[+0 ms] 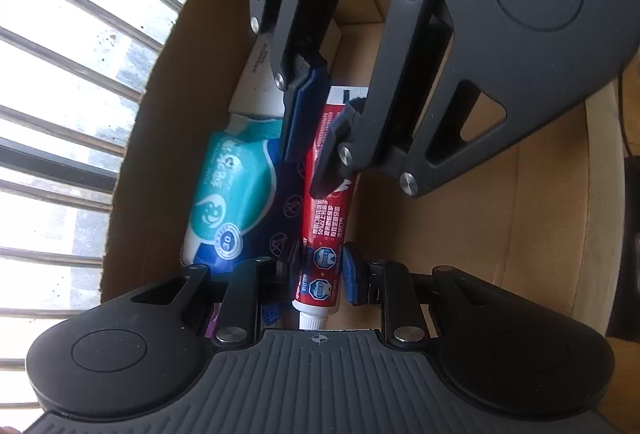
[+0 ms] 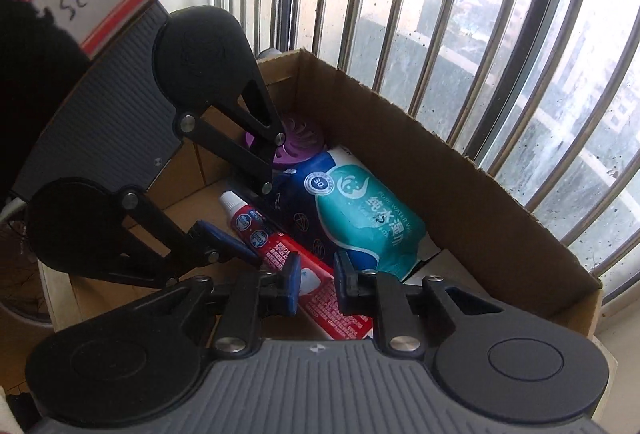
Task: Organize objects
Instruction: 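Carry the toothpaste tube with the right gripper into the cardboard box, then lower the tube beside the wipes pack and open the right gripper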
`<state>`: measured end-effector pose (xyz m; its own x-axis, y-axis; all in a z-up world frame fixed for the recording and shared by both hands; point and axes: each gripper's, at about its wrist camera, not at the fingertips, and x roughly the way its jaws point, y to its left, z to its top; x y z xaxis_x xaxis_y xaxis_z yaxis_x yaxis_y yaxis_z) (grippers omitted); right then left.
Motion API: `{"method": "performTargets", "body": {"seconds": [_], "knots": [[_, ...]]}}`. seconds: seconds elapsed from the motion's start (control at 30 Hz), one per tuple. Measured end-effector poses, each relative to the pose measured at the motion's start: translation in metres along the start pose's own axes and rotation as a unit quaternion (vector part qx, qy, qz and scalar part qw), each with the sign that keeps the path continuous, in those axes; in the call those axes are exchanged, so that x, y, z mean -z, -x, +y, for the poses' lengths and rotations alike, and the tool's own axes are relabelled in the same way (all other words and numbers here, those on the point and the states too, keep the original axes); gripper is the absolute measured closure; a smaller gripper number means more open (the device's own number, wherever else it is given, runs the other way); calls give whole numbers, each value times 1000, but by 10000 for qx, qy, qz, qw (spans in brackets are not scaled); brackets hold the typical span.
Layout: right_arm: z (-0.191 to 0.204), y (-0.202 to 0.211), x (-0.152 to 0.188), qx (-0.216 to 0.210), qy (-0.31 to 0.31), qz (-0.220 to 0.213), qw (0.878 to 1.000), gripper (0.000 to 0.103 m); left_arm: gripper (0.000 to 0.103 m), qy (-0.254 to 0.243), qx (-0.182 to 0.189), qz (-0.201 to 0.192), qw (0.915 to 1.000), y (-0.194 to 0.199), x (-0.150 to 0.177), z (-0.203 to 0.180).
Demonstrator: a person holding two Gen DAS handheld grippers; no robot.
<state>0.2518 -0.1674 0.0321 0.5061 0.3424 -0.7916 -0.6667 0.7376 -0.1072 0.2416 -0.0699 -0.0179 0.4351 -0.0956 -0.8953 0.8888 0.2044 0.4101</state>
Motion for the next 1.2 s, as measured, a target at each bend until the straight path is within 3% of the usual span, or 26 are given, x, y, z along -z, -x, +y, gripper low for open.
{"method": "performTargets", "body": {"seconds": [0.1, 0.33, 0.47, 0.63, 0.8, 1.03, 1.2], "knots": [[-6, -10, -2, 6, -213, 293, 9993, 84, 81, 56, -10, 225, 9997, -13, 1, -3], [-4, -21, 1, -151, -200, 794, 9965, 84, 77, 156, -54, 254, 9995, -10, 4, -2], [-6, -27, 1, 19, -306, 1023, 9943, 84, 76, 376, -53, 207, 9991, -5, 5, -3], [-1, -26, 3, 77, -225, 1064, 9940, 84, 79, 570, -9, -49, 9984, 9, 7, -7], [5, -25, 3, 163, -136, 1131, 9934, 84, 88, 1312, 350, -576, 9891, 27, 5, 7], [11, -25, 4, 214, -154, 1241, 9919, 84, 99, 832, 313, -309, 9956, 17, -2, -16], [14, -19, 6, 202, -206, 1225, 9920, 84, 99, 1010, 326, -287, 9939, 18, -1, -19]]}}
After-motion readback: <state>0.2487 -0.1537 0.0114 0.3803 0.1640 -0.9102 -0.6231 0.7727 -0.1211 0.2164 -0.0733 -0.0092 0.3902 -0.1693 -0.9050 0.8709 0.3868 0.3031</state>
